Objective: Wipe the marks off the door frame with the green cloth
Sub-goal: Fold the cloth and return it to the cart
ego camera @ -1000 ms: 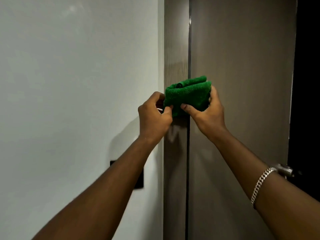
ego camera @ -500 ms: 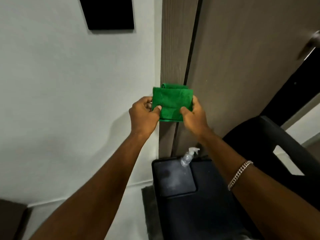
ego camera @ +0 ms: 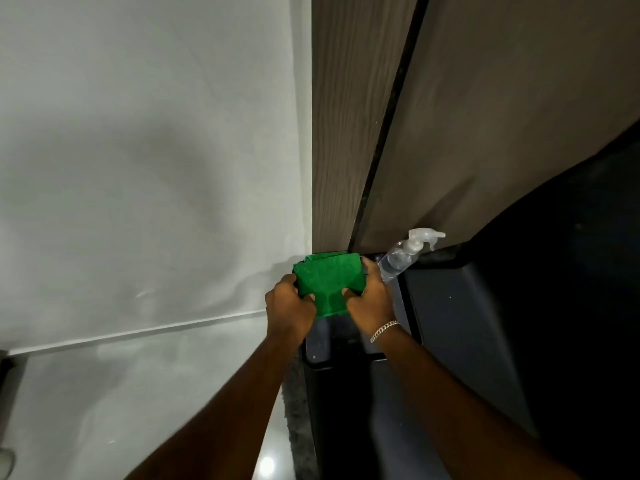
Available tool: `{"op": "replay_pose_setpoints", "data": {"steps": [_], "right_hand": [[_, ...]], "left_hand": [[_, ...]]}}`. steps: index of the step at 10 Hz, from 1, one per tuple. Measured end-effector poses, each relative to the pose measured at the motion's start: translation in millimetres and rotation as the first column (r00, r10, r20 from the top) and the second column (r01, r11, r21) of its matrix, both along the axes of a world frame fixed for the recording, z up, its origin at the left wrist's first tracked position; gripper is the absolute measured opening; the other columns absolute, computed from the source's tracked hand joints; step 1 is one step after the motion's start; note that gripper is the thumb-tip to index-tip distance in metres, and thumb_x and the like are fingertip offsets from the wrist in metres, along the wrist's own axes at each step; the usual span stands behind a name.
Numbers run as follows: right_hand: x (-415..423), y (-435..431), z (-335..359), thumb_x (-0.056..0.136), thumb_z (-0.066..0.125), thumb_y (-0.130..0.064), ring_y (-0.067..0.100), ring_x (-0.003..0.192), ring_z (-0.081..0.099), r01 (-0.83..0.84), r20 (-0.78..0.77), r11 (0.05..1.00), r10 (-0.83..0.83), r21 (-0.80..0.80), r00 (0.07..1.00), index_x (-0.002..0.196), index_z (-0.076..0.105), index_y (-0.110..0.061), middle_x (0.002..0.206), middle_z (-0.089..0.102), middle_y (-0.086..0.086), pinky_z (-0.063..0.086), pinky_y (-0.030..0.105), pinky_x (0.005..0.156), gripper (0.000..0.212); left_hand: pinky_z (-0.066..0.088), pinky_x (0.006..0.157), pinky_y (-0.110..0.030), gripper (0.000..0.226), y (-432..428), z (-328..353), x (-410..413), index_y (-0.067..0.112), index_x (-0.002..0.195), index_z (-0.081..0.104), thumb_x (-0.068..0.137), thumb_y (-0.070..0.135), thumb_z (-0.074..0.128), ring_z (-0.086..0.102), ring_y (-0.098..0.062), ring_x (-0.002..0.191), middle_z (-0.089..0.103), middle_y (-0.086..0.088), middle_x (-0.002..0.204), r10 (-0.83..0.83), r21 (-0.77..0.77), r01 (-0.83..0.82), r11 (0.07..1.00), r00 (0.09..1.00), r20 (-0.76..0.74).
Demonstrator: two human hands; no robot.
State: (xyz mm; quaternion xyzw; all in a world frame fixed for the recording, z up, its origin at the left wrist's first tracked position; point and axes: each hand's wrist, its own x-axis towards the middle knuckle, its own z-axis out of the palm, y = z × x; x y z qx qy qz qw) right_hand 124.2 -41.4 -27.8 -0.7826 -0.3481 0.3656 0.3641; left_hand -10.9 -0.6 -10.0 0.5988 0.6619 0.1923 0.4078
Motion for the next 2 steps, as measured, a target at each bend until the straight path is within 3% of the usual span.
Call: {"op": "replay_pose_setpoints", "data": {"steps": [1,2], "right_hand": [[5.4,11.4,-33.2,0.081,0.067,0.001,0.031,0.117,0.062,-0.038,0.009,0.998,0.038,-0.056,0.999,0.146,0.037,-0.013,0.129,0.064,0.015,0.048,0.027,0.096,0.073],[6.4,4.9,-41.3,0.082,0.070,-0.003,0.032,0.121,0.060,-0.074,0.031,0.994,0.076,-0.087,0.997,0.150,0.032,-0.013,0.134,0.061,0.017,0.049,0.034,0.104,0.078]], "left_hand": [[0.032,0.051,0.009,0.058,0.0,-28.4,-0.9,0.008,0.132,0.053,0.077,-0.010,0.057,0.053,0.002,0.066,0.058,0.014,0.072,-0.009,-0.004,0.009,1.000,0.996,0.089],[0.035,0.053,0.009,0.060,-4.3,-30.2,-6.4,0.010,0.135,0.050,0.079,-0.009,0.055,0.055,0.007,0.071,0.068,0.010,0.087,0.004,-0.055,0.004,0.998,0.991,0.133]]}}
